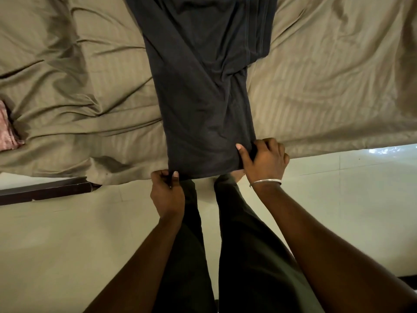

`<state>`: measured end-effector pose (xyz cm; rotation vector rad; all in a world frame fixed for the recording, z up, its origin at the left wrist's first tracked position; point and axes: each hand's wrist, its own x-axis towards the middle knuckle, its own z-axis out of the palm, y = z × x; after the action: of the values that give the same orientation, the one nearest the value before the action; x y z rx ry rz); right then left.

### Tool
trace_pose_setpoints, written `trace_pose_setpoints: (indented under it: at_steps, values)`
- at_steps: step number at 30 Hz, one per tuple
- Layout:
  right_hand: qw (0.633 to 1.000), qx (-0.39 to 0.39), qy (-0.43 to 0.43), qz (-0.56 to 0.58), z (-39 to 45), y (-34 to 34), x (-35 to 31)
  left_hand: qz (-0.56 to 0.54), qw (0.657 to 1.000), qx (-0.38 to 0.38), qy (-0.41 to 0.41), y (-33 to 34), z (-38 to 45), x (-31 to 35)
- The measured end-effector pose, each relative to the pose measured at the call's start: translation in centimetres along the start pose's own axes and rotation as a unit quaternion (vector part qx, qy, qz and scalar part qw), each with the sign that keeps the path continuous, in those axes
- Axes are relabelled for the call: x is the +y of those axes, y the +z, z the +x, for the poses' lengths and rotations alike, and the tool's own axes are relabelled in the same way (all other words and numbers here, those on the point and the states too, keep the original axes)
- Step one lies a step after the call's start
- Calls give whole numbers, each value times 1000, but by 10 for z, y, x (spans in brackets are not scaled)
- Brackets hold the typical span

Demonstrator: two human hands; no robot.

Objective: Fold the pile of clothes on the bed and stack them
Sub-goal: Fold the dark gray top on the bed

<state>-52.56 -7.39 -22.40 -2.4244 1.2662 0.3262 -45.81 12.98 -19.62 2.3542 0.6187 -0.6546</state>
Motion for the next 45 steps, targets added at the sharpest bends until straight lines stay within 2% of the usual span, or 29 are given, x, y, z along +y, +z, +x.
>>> trace_pose_setpoints:
  at_steps: [2, 5, 7, 10, 11, 13, 15, 18, 20, 22, 24, 27, 29, 31, 32, 36, 37, 40, 45]
  values:
    - [1000, -13, -1, -3, 14, 0, -5, 9, 1000, 3, -5, -1, 3, 3]
    - [994, 37, -15, 106, 18, -1, -1, 15, 1000, 12, -11, -3, 6, 4]
    - [980, 77, 34, 183, 13, -4, 2, 7, 999, 21, -25, -1, 9, -2]
    - [977, 79, 88, 180, 11, -8, 4, 23, 996, 58, -71, -5, 9, -9]
    - [984, 71, 66, 149, 14, -9, 4, 32, 995, 75, -56, -7, 7, -9]
    - [996, 46, -8, 70, 26, -9, 2, 28, 995, 93, 21, -11, 2, 1]
    - [998, 25, -56, 13, 44, -8, 3, 30, 988, 48, 142, -10, 3, 20]
    - [991, -47, -123, 25, 61, -7, 12, 52, 941, -58, 328, 12, 26, 64]
    - [984, -70, -154, 54, 62, -6, 20, 92, 904, -70, 411, 38, 53, 108]
    - [983, -36, -168, 70, 58, -5, 24, 158, 859, -56, 484, 65, 80, 159]
    - [983, -14, -160, 92, 55, -3, 23, 246, 818, -63, 517, 86, 99, 207]
    - [984, -18, -161, 79, 54, -2, 22, 376, 763, -106, 516, 109, 112, 258]
    - [984, -13, -169, 53, 54, -2, 23, 431, 725, -123, 524, 122, 111, 274]
    - [984, -14, -175, 37, 54, 2, 22, 446, 704, -113, 541, 130, 110, 280]
    - [985, -14, -168, 39, 55, 3, 23, 440, 704, -98, 548, 135, 107, 285]
    - [986, -8, -153, 71, 54, 3, 24, 336, 785, 10, 521, 143, 106, 306]
    - [986, -3, -147, 79, 53, 3, 24, 321, 792, 23, 519, 147, 108, 309]
    - [987, 0, -135, 83, 53, 2, 21, 332, 800, -7, 500, 159, 119, 310]
    - [991, -10, -104, 79, 55, -1, 18, 268, 824, -25, 499, 174, 130, 296]
